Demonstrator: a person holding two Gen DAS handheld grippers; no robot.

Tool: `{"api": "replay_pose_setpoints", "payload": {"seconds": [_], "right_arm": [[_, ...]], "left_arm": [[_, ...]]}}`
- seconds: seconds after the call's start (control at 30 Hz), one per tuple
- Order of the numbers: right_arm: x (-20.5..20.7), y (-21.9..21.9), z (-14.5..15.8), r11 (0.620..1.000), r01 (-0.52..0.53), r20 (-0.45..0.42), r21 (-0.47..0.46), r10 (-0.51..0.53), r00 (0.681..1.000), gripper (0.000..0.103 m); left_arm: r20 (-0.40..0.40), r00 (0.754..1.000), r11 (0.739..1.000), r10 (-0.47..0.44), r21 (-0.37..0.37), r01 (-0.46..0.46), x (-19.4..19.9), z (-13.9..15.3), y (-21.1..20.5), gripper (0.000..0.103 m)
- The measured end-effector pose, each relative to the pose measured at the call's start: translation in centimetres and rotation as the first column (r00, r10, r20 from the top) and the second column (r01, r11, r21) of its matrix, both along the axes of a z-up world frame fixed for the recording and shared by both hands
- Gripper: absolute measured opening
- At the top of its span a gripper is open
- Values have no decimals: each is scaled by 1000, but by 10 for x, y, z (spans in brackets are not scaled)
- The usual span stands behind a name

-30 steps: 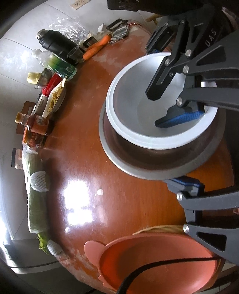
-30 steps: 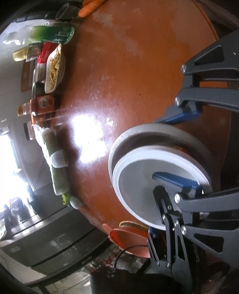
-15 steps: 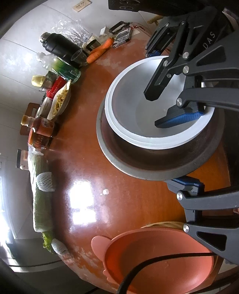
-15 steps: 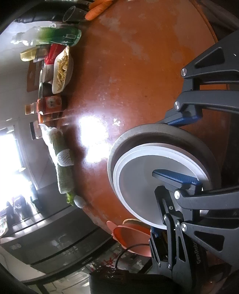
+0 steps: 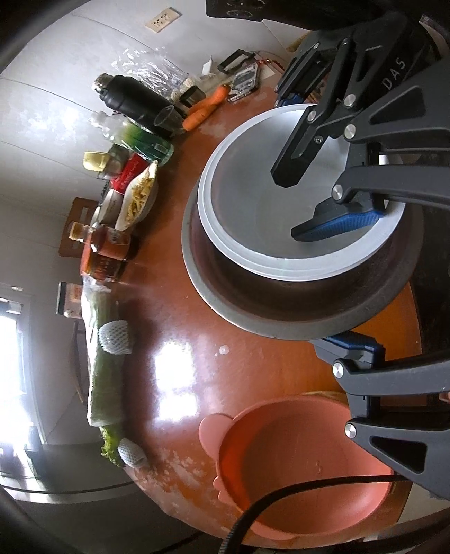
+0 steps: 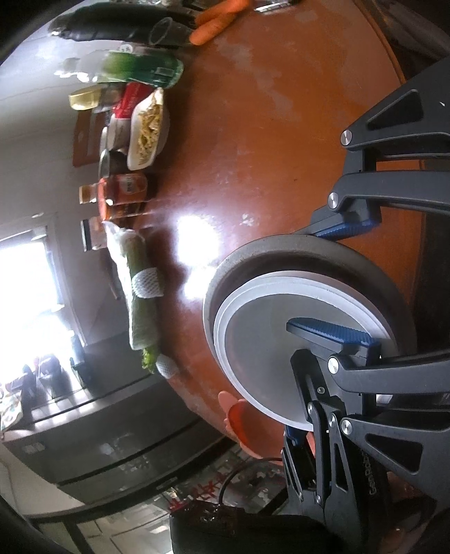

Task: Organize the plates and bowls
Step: 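Lift the steel bowl with nested bowls and carry it toward the pink plate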

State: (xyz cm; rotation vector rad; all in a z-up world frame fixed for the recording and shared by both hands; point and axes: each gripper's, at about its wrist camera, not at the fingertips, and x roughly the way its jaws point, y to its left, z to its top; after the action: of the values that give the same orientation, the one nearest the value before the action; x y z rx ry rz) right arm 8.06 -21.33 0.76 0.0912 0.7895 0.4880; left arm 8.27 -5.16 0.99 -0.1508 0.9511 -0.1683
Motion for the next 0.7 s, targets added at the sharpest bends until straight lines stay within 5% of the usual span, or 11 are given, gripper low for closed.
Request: {"api": "replay_pose_setpoints", "payload": {"seconds": [0.7], "right_arm": [[-13,52,35,997,-69,80,-23,71,994,44]], "left_arm": [[89,993,997,78,-23,-76,-25,33,52,47]]}}
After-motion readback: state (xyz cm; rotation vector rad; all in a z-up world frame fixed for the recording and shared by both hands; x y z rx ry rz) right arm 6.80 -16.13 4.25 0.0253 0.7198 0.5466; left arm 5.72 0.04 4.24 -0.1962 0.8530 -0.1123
